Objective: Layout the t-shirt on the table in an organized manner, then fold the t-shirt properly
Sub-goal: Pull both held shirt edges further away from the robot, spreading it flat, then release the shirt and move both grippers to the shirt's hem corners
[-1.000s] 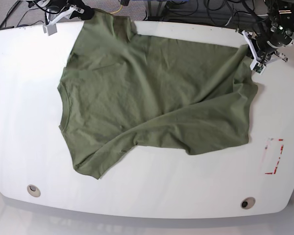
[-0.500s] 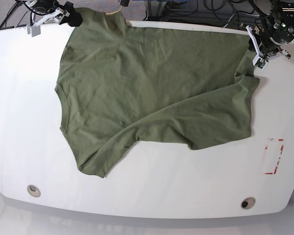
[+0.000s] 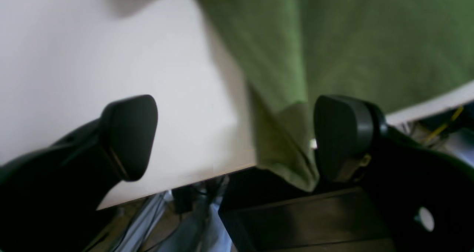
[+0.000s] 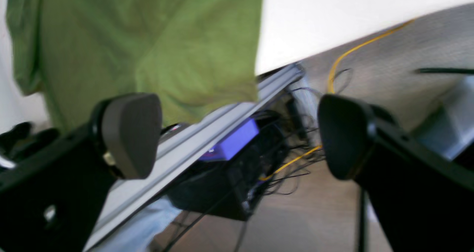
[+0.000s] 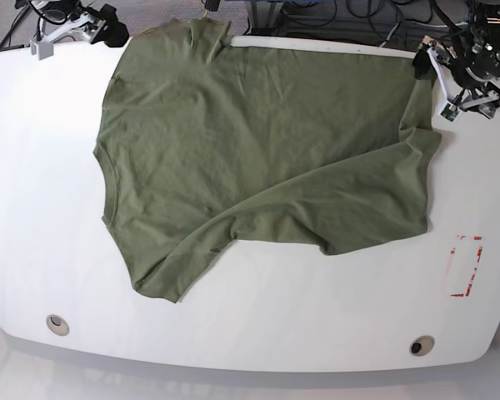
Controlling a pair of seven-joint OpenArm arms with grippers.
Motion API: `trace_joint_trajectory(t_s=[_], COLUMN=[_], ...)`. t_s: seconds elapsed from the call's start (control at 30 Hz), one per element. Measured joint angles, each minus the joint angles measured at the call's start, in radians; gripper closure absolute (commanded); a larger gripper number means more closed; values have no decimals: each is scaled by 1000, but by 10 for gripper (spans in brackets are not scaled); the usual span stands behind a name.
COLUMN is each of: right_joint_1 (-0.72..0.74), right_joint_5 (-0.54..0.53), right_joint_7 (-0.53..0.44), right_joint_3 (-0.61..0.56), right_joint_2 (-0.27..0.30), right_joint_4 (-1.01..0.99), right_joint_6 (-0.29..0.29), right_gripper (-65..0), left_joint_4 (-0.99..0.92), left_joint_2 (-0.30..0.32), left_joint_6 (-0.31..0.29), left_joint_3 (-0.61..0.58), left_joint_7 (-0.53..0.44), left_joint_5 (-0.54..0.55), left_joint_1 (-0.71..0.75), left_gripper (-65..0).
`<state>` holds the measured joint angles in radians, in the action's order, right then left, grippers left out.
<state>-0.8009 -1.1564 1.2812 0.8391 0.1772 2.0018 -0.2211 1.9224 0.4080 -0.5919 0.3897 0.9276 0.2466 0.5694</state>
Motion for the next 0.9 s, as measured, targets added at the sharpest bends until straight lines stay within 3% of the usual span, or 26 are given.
trace_joint_trajectory(t_s=[0.37,0.77,0.83,0.9], right_joint_1=[195,469,505,536], right_joint_5=[-7,-8,-13,-2], right_joint_7=[-4,-2,-2,-1], right_joint_3=[-3,-114,-136,-153], right_joint_2=[101,150,150,150], right_joint_4=[0,-12,-32,-55], right_joint_6=[-8,-8,-16,-32], right_gripper=[-650,-650,-593,-474], left_joint_4=[-1,-3,-3,-6], left_joint_2=[36,-14,-40,-69], left_joint_6=[0,2,0,0], left_joint_3=[51,77,77,76], left_joint_7=[6,6,9,7], left_joint_5=[-3,-2,-4,-1], left_joint_1=[-155,-396,-430,-458], left_gripper=[-650,-650,-650,-650])
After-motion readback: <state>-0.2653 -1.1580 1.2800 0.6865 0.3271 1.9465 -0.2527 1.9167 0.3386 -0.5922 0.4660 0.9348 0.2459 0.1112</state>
